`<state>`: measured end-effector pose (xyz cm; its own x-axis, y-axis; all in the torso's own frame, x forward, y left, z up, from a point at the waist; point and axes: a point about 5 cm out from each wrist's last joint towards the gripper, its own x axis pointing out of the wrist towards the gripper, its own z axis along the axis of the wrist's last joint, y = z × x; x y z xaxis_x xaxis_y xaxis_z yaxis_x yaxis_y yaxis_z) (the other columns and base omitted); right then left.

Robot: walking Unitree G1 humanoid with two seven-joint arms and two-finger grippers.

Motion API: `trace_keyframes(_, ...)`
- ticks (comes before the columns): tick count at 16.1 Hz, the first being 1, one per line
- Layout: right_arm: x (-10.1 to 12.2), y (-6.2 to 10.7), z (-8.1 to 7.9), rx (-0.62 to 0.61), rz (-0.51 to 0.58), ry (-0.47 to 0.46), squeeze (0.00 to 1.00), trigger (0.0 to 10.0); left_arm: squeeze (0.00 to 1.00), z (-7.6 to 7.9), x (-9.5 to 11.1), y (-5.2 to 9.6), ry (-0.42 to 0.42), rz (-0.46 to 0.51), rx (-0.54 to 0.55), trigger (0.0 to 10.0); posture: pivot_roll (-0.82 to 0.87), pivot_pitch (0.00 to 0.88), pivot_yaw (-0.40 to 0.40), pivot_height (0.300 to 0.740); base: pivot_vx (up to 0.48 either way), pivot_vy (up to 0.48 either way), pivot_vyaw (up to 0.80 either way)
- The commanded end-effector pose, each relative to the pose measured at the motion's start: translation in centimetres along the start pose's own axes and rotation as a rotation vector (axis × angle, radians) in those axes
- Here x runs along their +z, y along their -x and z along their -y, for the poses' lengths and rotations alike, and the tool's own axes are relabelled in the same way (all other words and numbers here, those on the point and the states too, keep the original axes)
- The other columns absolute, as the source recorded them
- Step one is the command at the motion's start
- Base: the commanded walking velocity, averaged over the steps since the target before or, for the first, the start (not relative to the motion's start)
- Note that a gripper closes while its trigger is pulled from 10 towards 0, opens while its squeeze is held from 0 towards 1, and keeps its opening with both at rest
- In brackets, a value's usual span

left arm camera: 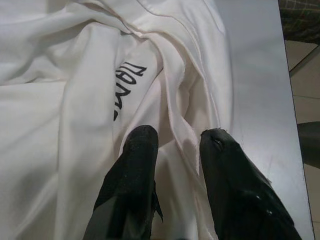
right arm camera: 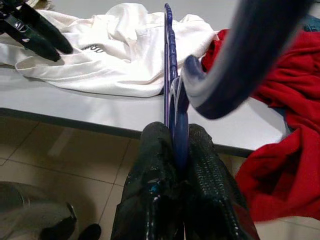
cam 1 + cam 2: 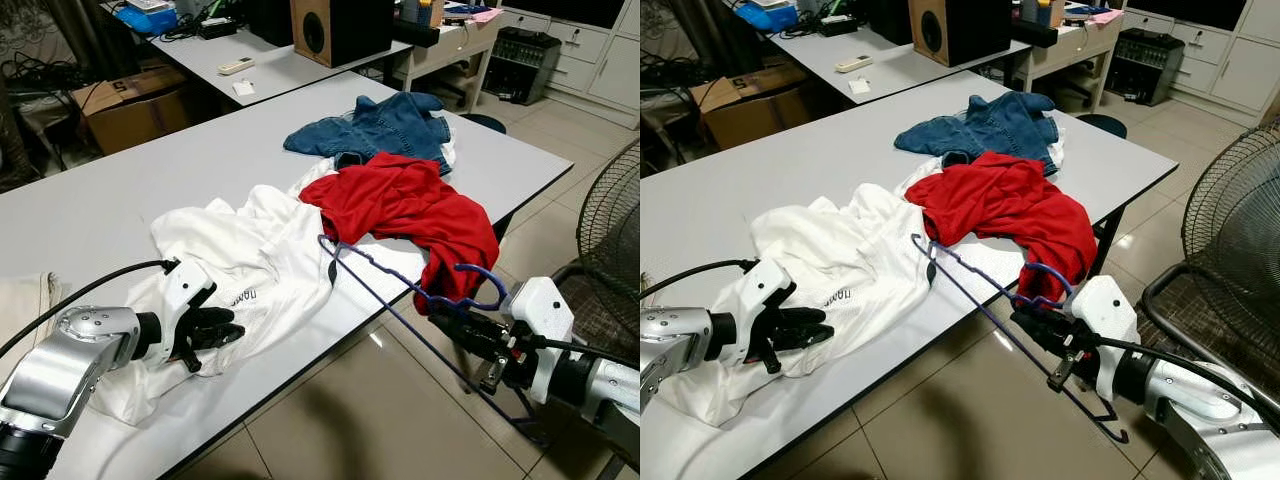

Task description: Hang hanger

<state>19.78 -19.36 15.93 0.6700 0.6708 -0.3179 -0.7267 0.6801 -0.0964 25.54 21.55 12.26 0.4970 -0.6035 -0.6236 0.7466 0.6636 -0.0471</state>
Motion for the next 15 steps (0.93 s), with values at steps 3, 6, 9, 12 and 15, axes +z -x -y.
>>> trace_keyframes(3,0.4,0.0,-0.2,0.017,0.007,0.016,0.00,10.0,0.00,0.4,-0.1,-0.1,0.026,-0.008,-0.030,9.7,-0.02,0.024,0.083,0.740,0.000,0.000,0.00)
trace_keyframes(6,0.5,-0.1,-0.3,0.017,0.007,0.016,0.00,10.0,0.00,0.8,-0.4,-1.0,0.040,-0.011,-0.042,2.2,-0.03,0.023,0.084,0.740,0.000,0.000,0.00)
trace_keyframes(9,0.5,-0.1,-0.3,0.017,0.007,0.017,0.00,10.0,0.00,0.6,-0.3,-1.9,0.062,0.006,-0.007,0.0,-0.03,0.023,0.088,0.740,0.000,0.000,0.00)
trace_keyframes(12,0.4,0.0,-0.3,0.016,0.007,0.016,0.00,10.0,0.00,0.2,-0.2,-2.0,0.067,0.022,0.011,0.0,-0.03,0.023,0.088,0.740,0.000,0.000,0.00)
trace_keyframes(15,0.4,0.0,-0.3,0.018,0.007,0.016,0.00,10.0,0.00,-0.1,-0.2,-1.8,0.080,0.037,0.011,0.0,-0.03,0.020,0.087,0.740,0.000,0.000,0.00)
